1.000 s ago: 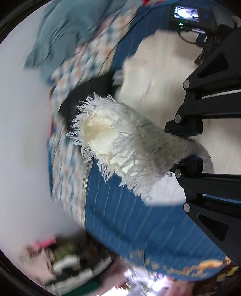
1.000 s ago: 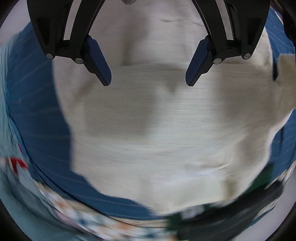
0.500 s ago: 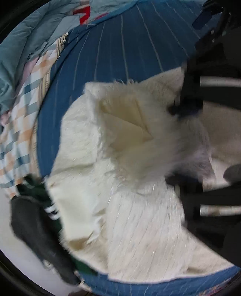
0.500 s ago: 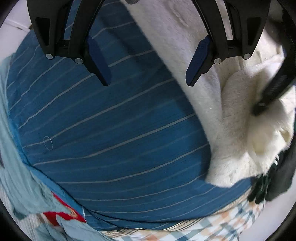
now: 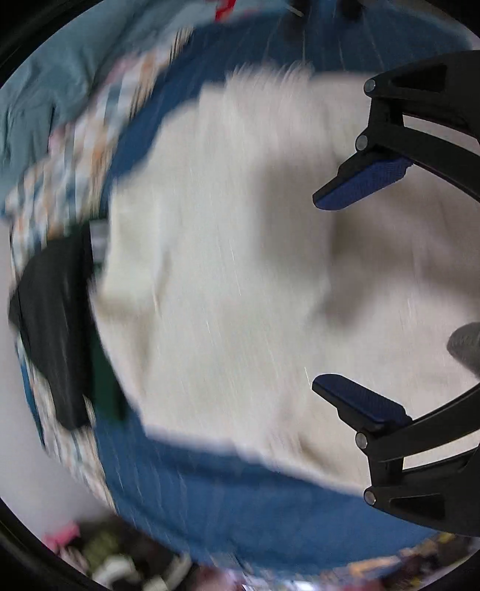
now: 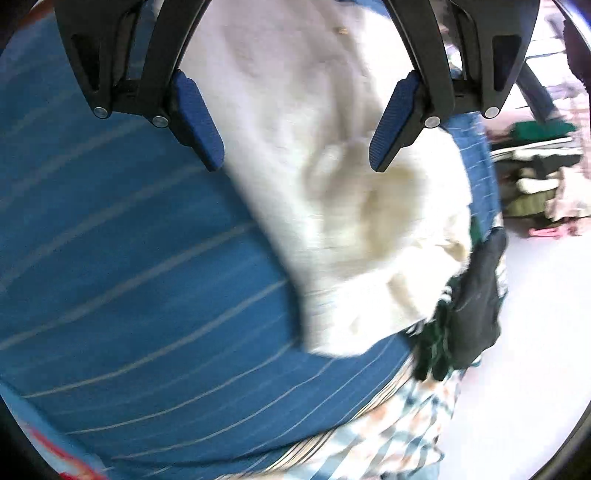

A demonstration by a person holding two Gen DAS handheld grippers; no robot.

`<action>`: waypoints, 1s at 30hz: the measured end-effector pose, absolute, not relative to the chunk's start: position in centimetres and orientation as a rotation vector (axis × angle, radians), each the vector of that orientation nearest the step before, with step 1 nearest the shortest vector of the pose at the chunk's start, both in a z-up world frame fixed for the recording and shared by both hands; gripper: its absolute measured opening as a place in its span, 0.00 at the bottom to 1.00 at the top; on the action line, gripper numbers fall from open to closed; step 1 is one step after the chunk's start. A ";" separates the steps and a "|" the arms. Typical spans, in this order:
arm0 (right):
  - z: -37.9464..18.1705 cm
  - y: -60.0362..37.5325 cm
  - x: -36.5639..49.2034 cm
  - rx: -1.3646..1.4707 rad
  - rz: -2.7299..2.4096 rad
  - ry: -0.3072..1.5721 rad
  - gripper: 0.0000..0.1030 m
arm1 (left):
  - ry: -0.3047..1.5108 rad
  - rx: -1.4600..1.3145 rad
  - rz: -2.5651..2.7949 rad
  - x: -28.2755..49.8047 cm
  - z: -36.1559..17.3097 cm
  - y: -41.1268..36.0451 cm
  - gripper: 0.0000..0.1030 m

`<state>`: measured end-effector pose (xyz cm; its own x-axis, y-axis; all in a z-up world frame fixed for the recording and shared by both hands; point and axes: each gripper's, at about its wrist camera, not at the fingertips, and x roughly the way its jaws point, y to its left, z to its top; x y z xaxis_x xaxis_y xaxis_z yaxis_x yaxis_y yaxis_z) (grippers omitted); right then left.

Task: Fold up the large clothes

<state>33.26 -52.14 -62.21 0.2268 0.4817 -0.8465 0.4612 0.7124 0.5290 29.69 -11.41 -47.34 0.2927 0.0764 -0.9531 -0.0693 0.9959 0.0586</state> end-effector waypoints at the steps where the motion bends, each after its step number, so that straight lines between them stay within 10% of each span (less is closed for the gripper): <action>1: -62.8 -51.1 34.8 0.858 0.060 1.403 0.80 | 1.277 0.006 0.136 29.2 -47.8 -9.9 0.88; 6: -65.8 -45.7 40.4 0.672 0.032 1.485 0.77 | 1.348 -0.013 0.357 27.2 -50.5 -1.5 0.88; 8: -66.3 -44.1 41.4 0.618 0.017 1.509 0.18 | 1.339 -0.038 0.400 27.2 -50.5 0.5 0.88; 10: -65.1 -43.2 41.8 0.548 -0.022 1.493 0.14 | 1.310 -0.058 0.426 27.1 -49.6 1.8 0.88; 16: -57.0 -40.5 42.5 0.360 -0.042 1.266 0.13 | 1.245 -0.105 0.408 27.7 -48.0 2.7 0.88; 21: -62.5 -39.4 45.8 0.139 -0.131 1.438 0.15 | 1.307 -0.024 0.409 27.6 -51.3 3.5 0.88; 30: -58.9 -37.2 37.3 0.426 -0.047 1.495 0.40 | 1.378 0.135 0.373 24.2 -57.3 4.7 0.92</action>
